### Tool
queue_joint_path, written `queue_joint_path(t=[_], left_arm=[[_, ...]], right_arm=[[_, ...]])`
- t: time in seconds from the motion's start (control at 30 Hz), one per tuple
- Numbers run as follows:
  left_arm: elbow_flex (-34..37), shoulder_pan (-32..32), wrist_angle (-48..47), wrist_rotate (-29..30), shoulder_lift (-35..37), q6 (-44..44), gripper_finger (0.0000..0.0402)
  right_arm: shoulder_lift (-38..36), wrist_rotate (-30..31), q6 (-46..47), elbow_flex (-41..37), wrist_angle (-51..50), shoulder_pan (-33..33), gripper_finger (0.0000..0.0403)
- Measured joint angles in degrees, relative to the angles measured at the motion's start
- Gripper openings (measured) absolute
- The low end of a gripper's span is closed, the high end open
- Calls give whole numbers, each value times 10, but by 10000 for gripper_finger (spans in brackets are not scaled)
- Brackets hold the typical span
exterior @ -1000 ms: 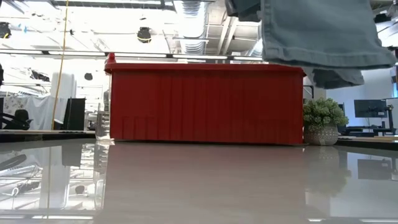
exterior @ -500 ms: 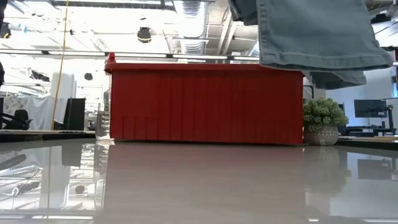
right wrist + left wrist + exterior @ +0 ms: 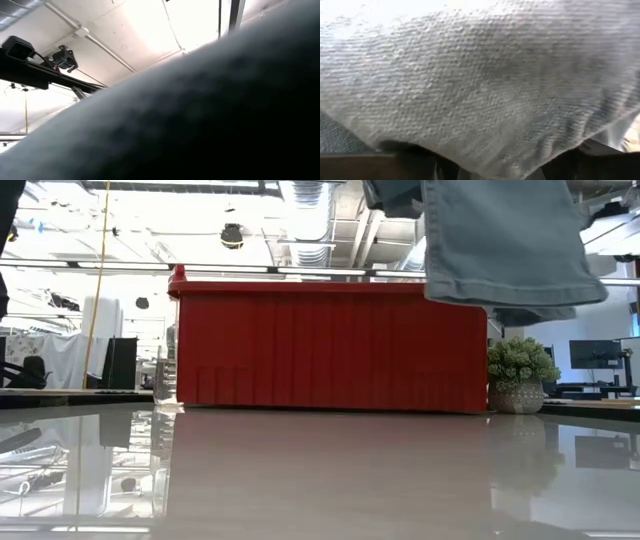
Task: Fold Laundry from Bin
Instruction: Fold the light blue pants
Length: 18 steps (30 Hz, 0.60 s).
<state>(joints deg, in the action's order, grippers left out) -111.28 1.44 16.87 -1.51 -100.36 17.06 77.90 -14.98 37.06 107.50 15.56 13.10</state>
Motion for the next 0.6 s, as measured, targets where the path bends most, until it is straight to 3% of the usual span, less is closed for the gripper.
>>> queue_joint_path(t=[0.13,0.37,0.6], left_arm=[[-22,-1,-1,-6,0,-3,160],[-47,0,-7,14,0,-8,18],[-101,19,-16,-63,0,147,3]], right_arm=[[-1,0,0,0,2,0,20],[0,13,0,0,1,0,20],[-8,17,11,0,-21,11,20]])
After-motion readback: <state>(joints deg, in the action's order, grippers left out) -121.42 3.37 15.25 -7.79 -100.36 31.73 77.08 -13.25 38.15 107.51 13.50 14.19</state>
